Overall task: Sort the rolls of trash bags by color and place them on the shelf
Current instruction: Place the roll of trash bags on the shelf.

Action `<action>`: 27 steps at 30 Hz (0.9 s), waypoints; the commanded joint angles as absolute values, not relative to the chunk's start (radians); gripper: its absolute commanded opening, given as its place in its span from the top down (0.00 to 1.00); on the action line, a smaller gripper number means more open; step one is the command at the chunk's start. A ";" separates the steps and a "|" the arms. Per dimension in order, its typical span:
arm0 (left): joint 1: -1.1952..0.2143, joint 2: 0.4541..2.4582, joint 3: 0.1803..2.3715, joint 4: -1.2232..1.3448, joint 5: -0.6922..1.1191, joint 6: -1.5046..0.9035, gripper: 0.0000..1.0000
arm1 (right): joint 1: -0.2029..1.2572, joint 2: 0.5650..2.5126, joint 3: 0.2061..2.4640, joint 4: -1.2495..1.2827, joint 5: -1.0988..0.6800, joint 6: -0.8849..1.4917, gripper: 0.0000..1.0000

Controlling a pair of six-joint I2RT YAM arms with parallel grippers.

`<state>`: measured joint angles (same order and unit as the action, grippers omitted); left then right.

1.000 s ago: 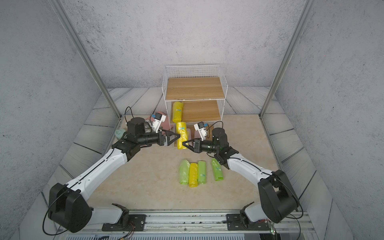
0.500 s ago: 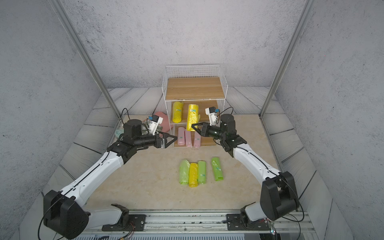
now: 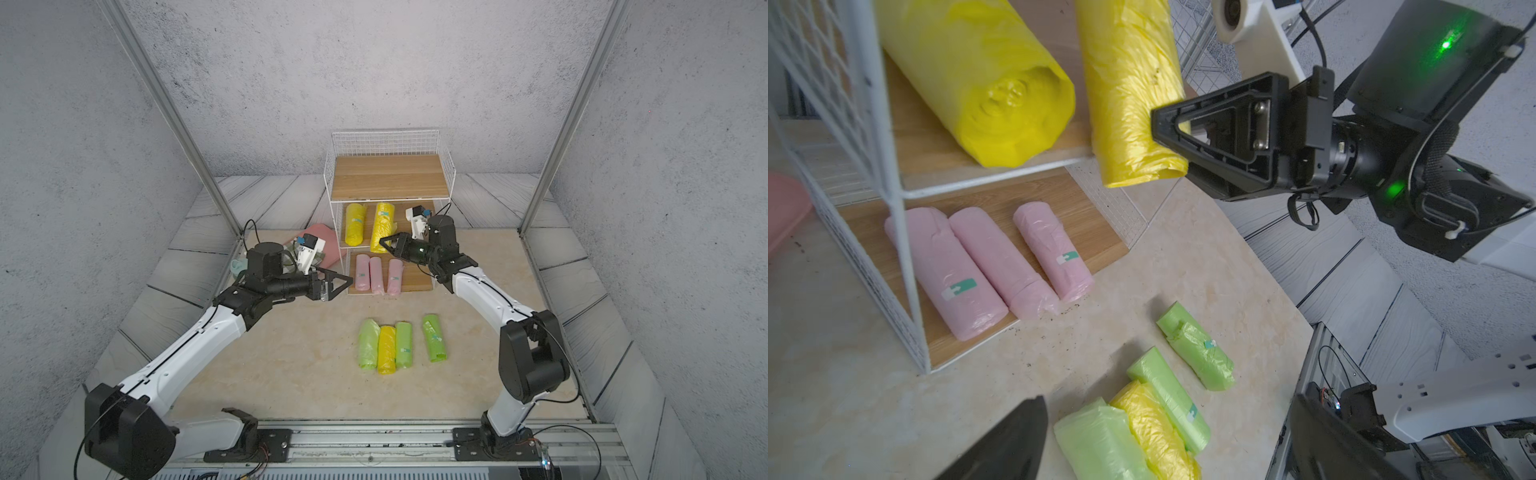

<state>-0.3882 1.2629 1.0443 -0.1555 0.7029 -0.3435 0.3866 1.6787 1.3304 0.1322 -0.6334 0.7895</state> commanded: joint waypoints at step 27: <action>-0.380 1.238 1.035 -0.230 0.666 -0.280 0.03 | 0.382 1.840 1.538 0.092 -0.640 0.858 0.56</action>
<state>-0.3882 1.2625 1.0443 -0.2295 0.6693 -0.2939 0.3855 1.8202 1.5154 0.1089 -0.6228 0.8772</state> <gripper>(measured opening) 0.972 0.441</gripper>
